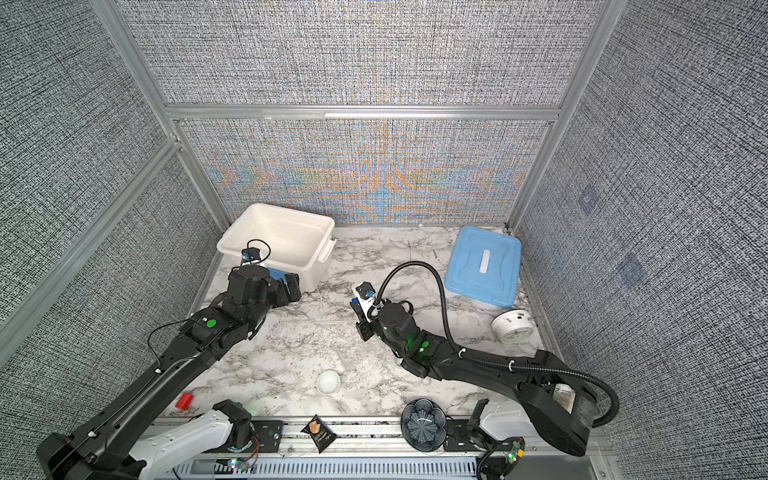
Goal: Organize the chemistry lab equipment
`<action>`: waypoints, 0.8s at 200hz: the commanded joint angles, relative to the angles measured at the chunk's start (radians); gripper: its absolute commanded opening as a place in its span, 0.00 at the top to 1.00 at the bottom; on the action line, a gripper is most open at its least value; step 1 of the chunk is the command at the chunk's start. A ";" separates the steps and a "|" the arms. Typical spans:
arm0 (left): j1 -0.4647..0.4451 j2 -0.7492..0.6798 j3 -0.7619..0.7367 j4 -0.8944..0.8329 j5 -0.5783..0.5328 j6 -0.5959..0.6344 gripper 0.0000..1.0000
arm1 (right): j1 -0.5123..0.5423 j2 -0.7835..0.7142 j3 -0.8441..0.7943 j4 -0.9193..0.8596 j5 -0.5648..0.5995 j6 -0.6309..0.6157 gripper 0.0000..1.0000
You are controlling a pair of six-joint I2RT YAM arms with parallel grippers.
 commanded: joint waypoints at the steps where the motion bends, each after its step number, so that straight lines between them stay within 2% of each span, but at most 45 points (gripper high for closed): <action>1: 0.000 -0.003 -0.005 0.010 -0.002 -0.008 0.01 | -0.003 0.005 -0.018 0.099 0.028 0.035 0.82; 66: 0.000 -0.013 -0.007 -0.002 0.020 -0.024 0.01 | -0.006 0.008 -0.108 0.190 0.118 0.030 0.82; 160: 0.000 0.034 0.009 0.035 0.061 -0.035 0.01 | -0.007 0.003 -0.160 0.211 0.139 -0.015 0.82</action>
